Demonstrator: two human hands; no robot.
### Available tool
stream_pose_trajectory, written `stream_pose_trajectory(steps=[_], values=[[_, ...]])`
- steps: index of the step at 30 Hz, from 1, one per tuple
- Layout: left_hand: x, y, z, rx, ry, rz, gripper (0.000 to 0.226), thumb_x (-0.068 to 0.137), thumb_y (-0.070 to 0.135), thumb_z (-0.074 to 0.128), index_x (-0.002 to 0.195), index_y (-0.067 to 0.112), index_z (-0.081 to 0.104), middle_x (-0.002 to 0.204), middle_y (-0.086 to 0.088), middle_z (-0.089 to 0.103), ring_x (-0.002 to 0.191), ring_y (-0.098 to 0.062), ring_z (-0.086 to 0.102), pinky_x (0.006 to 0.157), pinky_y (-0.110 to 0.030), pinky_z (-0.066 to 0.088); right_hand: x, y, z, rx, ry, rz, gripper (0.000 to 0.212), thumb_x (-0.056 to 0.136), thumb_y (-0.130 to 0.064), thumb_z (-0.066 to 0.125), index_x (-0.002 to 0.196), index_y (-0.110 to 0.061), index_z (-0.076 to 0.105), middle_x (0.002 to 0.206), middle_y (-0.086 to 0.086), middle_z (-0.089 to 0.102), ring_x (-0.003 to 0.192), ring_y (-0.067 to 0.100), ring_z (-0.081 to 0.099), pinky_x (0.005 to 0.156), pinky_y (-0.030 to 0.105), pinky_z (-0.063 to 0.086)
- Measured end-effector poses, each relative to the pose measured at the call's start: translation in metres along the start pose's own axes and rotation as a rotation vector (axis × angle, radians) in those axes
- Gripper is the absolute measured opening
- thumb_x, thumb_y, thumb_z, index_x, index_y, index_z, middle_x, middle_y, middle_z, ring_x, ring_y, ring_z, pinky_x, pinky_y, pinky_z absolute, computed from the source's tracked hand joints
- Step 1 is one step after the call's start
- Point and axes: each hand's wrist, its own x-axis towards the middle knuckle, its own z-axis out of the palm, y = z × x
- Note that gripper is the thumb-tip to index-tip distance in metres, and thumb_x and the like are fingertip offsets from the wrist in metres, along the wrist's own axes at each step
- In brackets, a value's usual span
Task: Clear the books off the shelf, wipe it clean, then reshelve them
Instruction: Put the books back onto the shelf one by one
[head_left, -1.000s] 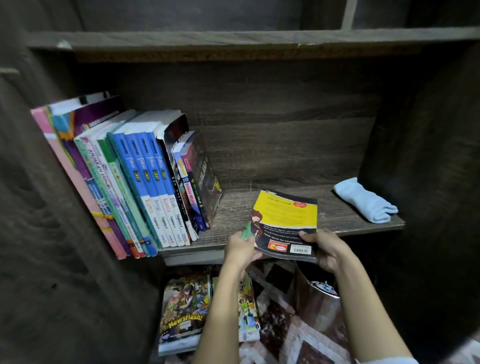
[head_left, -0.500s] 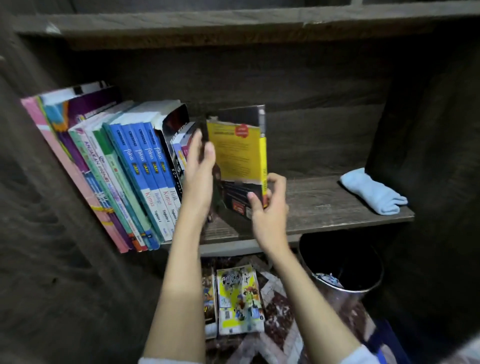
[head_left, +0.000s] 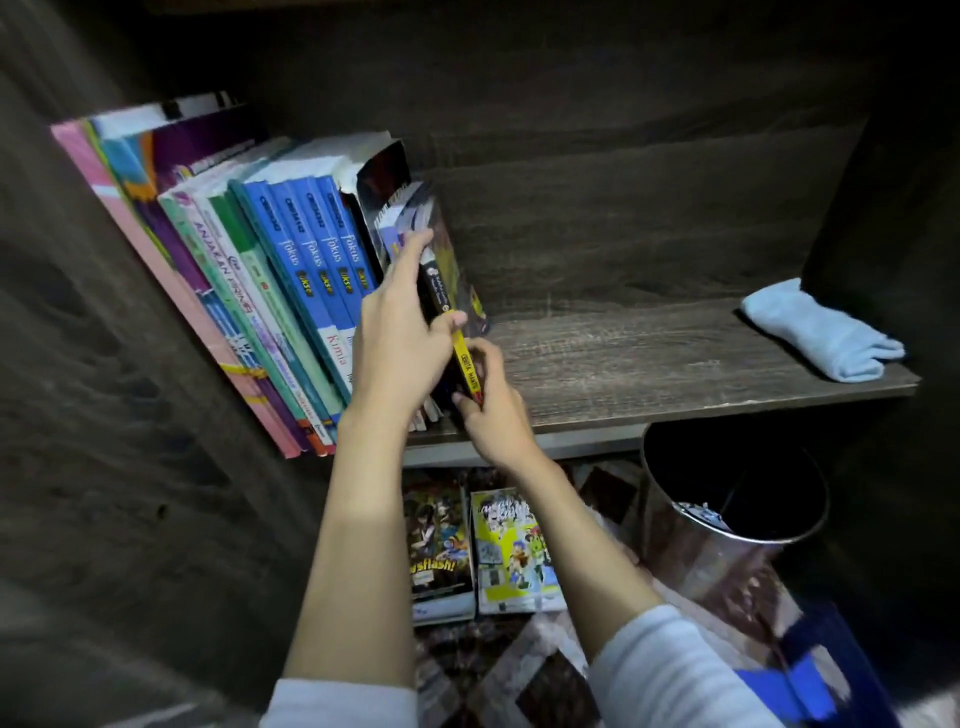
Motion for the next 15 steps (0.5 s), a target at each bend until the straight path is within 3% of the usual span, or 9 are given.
stream_pose_trajectory(steps=[2,3,5,6,8,10,12,15], values=[[0.001,-0.005,0.002,0.027,0.032,0.021,0.066,0.087,0.010,0.063,0.142,0.029,0.032,0.148,0.003,0.039,0.129,-0.016,0.037,0.094,-0.017,0.028,0.004,0.008,-0.001,0.032,-0.118,0.033,0.074,0.082,-0.001,0.060,0.140,-0.030,0.026,0.129,0.005,0.056,0.112,0.031,0.056,0.081,0.027,0.040],[0.002,-0.008,0.003,0.058,0.043,0.030,0.066,0.087,0.010,0.063,0.142,0.029,0.032,0.150,0.003,0.035,0.134,-0.016,0.034,0.105,-0.027,0.027,0.007,0.015,-0.001,0.058,-0.179,0.040,0.083,0.075,0.000,0.064,0.141,-0.032,0.025,0.132,0.005,0.053,0.116,0.030,0.054,0.092,0.032,0.042],[0.003,-0.013,0.004,0.173,0.055,0.043,0.067,0.086,0.013,0.064,0.143,0.029,0.030,0.151,0.006,0.033,0.139,-0.012,0.027,0.112,-0.041,0.016,0.011,0.025,-0.003,0.087,-0.239,0.076,0.092,0.063,-0.003,0.068,0.139,-0.034,0.028,0.133,0.003,0.050,0.123,0.027,0.049,0.104,0.044,0.040],[0.003,-0.015,0.005,0.226,0.066,0.052,0.068,0.086,0.016,0.064,0.143,0.029,0.030,0.150,0.007,0.033,0.140,-0.010,0.023,0.113,-0.044,0.012,0.013,0.028,-0.004,0.090,-0.229,0.107,0.090,0.062,-0.002,0.072,0.139,-0.029,0.032,0.130,0.000,0.050,0.125,0.025,0.048,0.107,0.041,0.039],[0.003,-0.020,0.005,0.296,0.096,0.084,0.069,0.085,0.021,0.066,0.143,0.030,0.031,0.151,0.010,0.032,0.141,-0.008,0.019,0.113,-0.048,0.006,0.013,0.031,-0.006,0.085,-0.185,0.142,0.079,0.069,0.004,0.074,0.136,-0.019,0.040,0.123,-0.002,0.053,0.122,0.020,0.050,0.104,0.027,0.038],[0.004,-0.025,0.007,0.343,0.126,0.101,0.069,0.084,0.024,0.066,0.143,0.030,0.032,0.153,0.012,0.026,0.141,-0.008,0.018,0.113,-0.049,0.002,0.011,0.030,-0.004,0.014,-0.141,0.139,0.072,0.076,0.003,0.070,0.137,-0.021,0.040,0.120,0.000,0.059,0.110,0.017,0.055,0.090,0.016,0.037],[0.004,-0.029,0.011,0.390,0.170,0.124,0.068,0.082,0.025,0.067,0.142,0.029,0.035,0.157,0.009,0.017,0.143,-0.012,0.015,0.112,-0.052,-0.001,0.010,0.030,0.004,-0.055,-0.094,0.148,0.065,0.081,0.000,0.065,0.137,-0.024,0.039,0.119,0.004,0.061,0.107,0.021,0.057,0.083,0.019,0.037],[0.006,-0.035,0.018,0.439,0.243,0.162,0.065,0.079,0.025,0.069,0.139,0.027,0.041,0.158,0.002,0.012,0.144,-0.017,0.012,0.111,-0.057,-0.003,0.011,0.032,0.020,-0.104,0.001,0.177,0.045,0.084,-0.003,0.062,0.122,-0.018,0.042,0.120,0.010,0.059,0.112,0.028,0.053,0.086,0.032,0.042]])
